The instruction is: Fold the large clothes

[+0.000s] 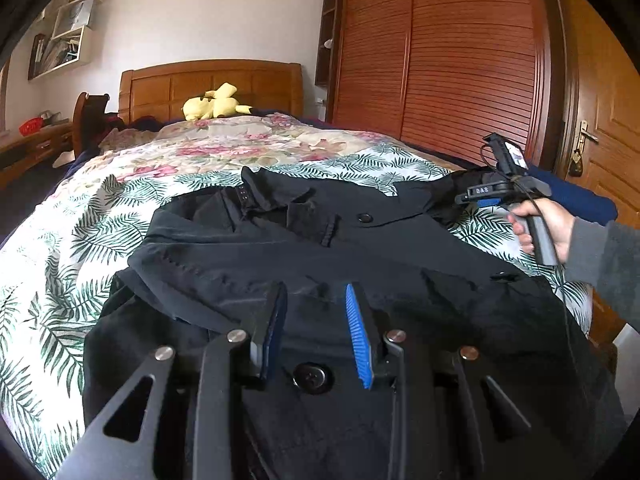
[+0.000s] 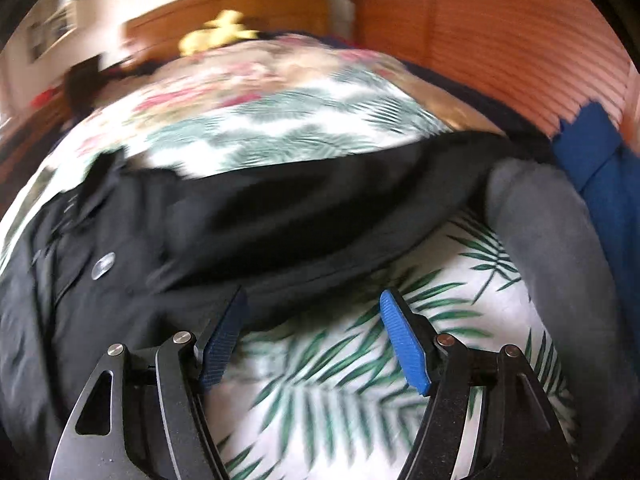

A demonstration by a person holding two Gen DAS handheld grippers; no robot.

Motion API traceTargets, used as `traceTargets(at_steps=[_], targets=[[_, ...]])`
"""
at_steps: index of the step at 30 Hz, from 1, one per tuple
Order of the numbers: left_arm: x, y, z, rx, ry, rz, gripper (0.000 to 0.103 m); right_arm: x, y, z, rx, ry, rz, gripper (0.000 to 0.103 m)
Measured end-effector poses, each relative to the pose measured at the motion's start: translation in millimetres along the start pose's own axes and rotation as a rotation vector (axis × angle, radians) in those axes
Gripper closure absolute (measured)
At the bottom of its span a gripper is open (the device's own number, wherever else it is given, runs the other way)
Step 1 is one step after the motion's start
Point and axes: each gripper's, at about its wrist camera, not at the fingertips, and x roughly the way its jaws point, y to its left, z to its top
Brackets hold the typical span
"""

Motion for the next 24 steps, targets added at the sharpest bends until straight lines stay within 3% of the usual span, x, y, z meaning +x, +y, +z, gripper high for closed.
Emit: traceTargets(at_steps=[5, 7, 8, 9, 11, 14, 19, 22, 24], targets=[[3.4, -0.2, -0.4, -0.003, 0.010, -0.003, 0.074, 20.2, -31.2, 14.0, 0.161, 0.022, -0.001, 0.033], [3.4, -1.3, -0.7, 0.003, 0.009, -0.001, 0.074, 26.9, -33.8, 19.5, 0.182, 0.036, -0.017, 0.046], [3.6, -1.9, -0.8, 0.005, 0.009, 0.001, 0.074, 30.0, -34.7, 21.0, 0.181, 0.044, -0.021, 0.062], [4.0, -2.4, -0.8, 0.007, 0.010, 0.003, 0.074, 29.7, -32.8, 21.7, 0.178, 0.048, -0.018, 0.086], [4.2, -2.2, -1.2, 0.008, 0.013, 0.006, 0.074, 25.7, -26.3, 24.2, 0.144, 0.043, -0.015, 0.099], [5.3, -2.3, -1.3, 0.007, 0.015, 0.009, 0.074, 4.5, -4.4, 31.9, 0.043, -0.037, 0.005, 0.101], [7.0, -2.4, -1.8, 0.007, 0.019, 0.018, 0.074, -62.6, 62.0, 32.9, -0.166, -0.183, 0.159, 0.101], [7.8, -3.2, -2.2, 0.010, 0.021, 0.025, 0.074, -95.8, 110.3, 15.1, -0.302, -0.204, 0.276, 0.101], [8.1, -3.5, -2.8, 0.011, 0.021, 0.029, 0.074, -110.1, 139.4, -2.3, -0.375, -0.199, 0.308, 0.101]])
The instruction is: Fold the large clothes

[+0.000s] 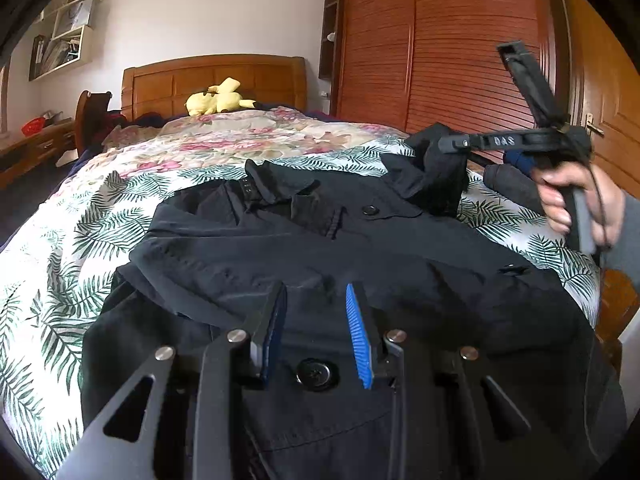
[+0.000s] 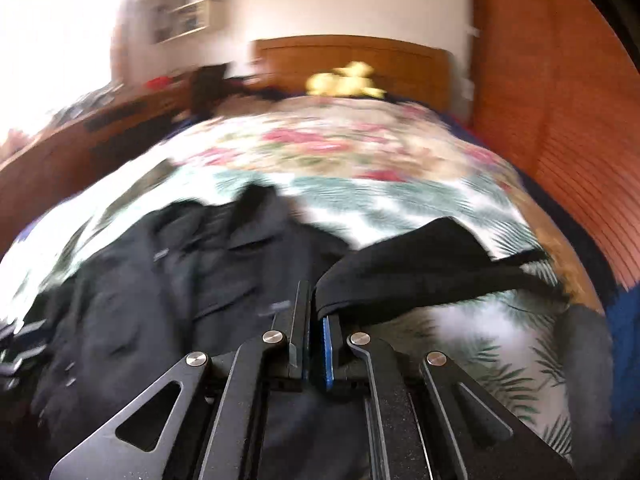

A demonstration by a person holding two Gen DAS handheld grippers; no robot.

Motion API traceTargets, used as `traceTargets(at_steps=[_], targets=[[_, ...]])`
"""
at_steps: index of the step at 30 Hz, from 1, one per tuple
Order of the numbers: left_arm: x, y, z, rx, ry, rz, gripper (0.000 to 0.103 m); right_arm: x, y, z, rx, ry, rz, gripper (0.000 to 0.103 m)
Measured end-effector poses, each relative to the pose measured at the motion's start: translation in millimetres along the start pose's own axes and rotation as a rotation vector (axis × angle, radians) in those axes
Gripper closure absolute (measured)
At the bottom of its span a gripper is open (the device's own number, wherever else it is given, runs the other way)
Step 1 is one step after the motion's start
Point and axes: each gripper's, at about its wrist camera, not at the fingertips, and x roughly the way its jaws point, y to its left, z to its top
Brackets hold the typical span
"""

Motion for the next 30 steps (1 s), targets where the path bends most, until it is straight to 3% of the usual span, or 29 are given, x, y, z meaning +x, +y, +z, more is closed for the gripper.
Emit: traceTargets(at_steps=[4, 8, 10, 12, 13, 15, 17, 24, 30], targets=[[0.3, -0.1, -1.1, 0.001, 0.001, 0.006, 0.074, 1.2, 43.5, -12.0, -0.043, 0.058, 0.048, 0.101], [0.9, 0.5, -1.6, -0.001, 0.004, 0.007, 0.074, 10.0, 56.2, -22.5, -0.064, 0.110, 0.027, 0.099], [0.6, 0.5, -1.6, 0.000, 0.003, 0.006, 0.074, 12.4, 57.8, -30.0, -0.065, 0.145, 0.027, 0.091], [0.6, 0.3, -1.6, 0.001, 0.002, 0.005, 0.074, 10.7, 56.3, -36.9, -0.061, 0.174, 0.031, 0.070], [0.6, 0.3, -1.8, 0.002, 0.002, 0.005, 0.074, 7.0, 58.0, -39.1, -0.075, 0.175, 0.013, 0.064], [1.0, -0.3, -1.9, 0.005, 0.003, 0.004, 0.074, -5.3, 58.6, -38.0, -0.098, 0.121, -0.027, 0.046], [1.2, -0.5, -2.0, 0.008, 0.004, 0.003, 0.074, -20.0, 51.7, -34.0, -0.094, 0.074, -0.040, 0.037], [1.1, -0.8, -1.9, 0.008, 0.005, 0.004, 0.074, -38.1, 2.3, -9.6, 0.000, 0.021, -0.124, 0.030], [0.8, -0.7, -2.0, 0.009, 0.005, 0.001, 0.074, -1.9, -51.3, -13.3, 0.130, 0.104, -0.213, 0.030]])
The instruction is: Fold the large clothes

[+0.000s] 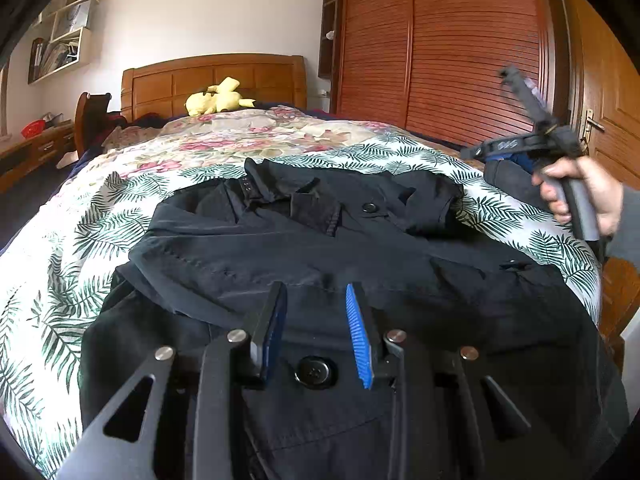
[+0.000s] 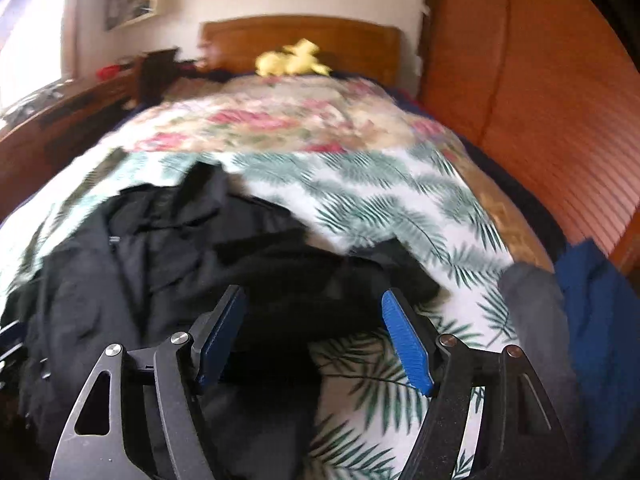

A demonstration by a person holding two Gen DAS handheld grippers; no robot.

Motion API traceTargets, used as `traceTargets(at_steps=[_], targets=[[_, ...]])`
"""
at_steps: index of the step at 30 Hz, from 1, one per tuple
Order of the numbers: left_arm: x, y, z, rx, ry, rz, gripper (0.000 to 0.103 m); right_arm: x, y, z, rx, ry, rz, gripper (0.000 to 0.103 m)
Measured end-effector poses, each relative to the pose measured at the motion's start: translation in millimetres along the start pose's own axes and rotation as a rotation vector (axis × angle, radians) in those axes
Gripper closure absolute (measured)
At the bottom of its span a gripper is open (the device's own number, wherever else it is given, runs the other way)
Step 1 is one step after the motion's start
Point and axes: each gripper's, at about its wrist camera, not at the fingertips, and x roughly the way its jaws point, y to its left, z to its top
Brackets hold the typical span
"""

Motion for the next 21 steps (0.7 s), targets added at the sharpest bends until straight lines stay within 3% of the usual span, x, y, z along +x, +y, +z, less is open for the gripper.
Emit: traceTargets(at_steps=[8, 13, 17, 19, 21], targets=[[-4.1, 2.1, 2.4, -0.012, -0.012, -0.013, 0.074, 90.5, -49.3, -22.5, 0.237, 0.199, 0.018, 0.030], [-8.6, 3.1, 3.8, -0.021, -0.033, -0.021, 0.071, 118.2, -71.4, -34.9, 0.410, 0.241, 0.089, 0.032], [-12.6, 3.7, 4.8, -0.027, -0.047, -0.021, 0.066, 124.9, -76.9, -36.6, 0.462, 0.225, 0.131, 0.049], [-13.6, 5.1, 5.7, -0.037, -0.045, -0.015, 0.066, 129.2, -74.8, -33.8, 0.450, 0.230, 0.136, 0.068], [-14.0, 5.6, 5.8, -0.035, -0.048, -0.008, 0.065, 132.1, -69.9, -30.1, 0.416, 0.234, 0.147, 0.094]])
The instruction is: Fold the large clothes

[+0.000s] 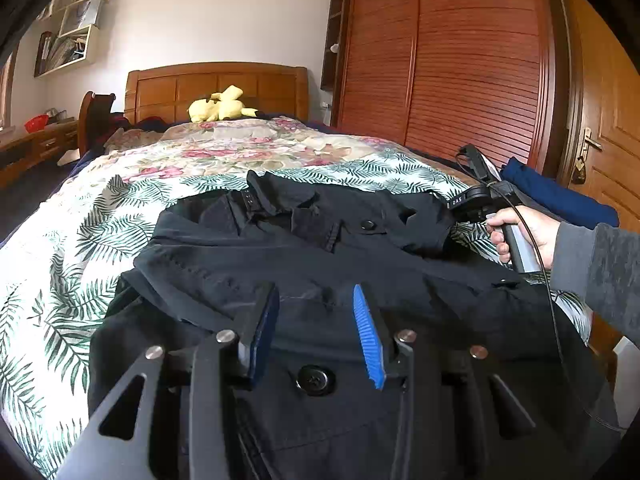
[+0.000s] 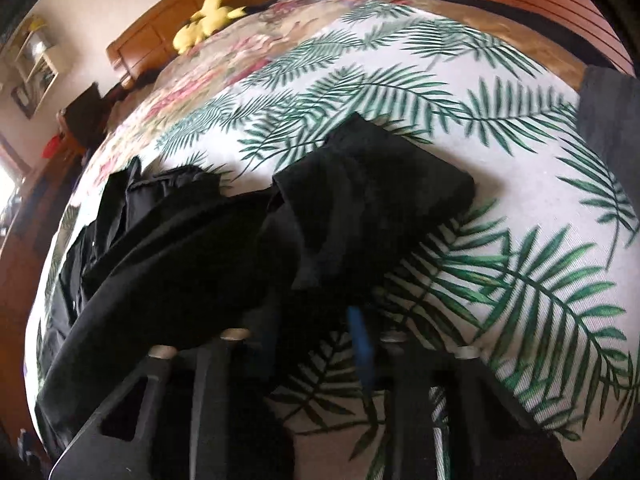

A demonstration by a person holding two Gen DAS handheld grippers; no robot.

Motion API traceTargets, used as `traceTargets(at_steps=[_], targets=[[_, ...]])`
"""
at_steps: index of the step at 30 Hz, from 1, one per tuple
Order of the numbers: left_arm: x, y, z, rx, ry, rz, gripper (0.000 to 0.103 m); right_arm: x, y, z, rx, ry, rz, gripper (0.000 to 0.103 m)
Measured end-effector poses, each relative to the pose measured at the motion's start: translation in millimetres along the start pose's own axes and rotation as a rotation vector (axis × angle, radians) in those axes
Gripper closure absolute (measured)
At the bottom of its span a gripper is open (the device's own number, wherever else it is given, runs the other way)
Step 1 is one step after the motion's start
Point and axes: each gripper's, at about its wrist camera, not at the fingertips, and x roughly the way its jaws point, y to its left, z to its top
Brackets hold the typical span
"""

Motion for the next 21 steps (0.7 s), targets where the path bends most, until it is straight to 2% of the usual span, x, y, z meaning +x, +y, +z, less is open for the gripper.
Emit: traceTargets(at_steps=[2, 5, 9, 14, 17, 19, 21], targets=[[-1.0, -0.4, -0.5, 0.009, -0.001, 0.028, 0.065, -6.7, 12.7, 0.6, -0.071, -0.036, -0.024, 0.098], [-6.3, 0.2, -1.4, 0.003, -0.007, 0.043, 0.065, -29.9, 31.8, -0.5, -0.151, -0.119, -0.023, 0.099], [-16.3, -0.4, -3.4, -0.007, -0.018, 0.081, 0.065, -79.4, 76.0, -9.8, -0.295, -0.223, 0.034, 0.099], [-37.0, -2.7, -13.4, -0.022, -0.014, 0.116, 0.065, -142.8, 139.7, -39.6, -0.453, -0.284, 0.200, 0.099], [-53.4, -2.4, -21.2, -0.041, -0.005, 0.128, 0.065, -175.6, 175.2, -72.6, -0.541, -0.292, 0.306, 0.098], [-64.0, -1.7, -24.2, -0.051, -0.001, 0.135, 0.065, -188.3, 187.9, -91.0, -0.573, -0.287, 0.326, 0.084], [-76.1, -2.9, -26.1, -0.046, -0.006, 0.150, 0.065, -199.8, 197.2, -112.3, -0.619, -0.266, 0.355, 0.050]])
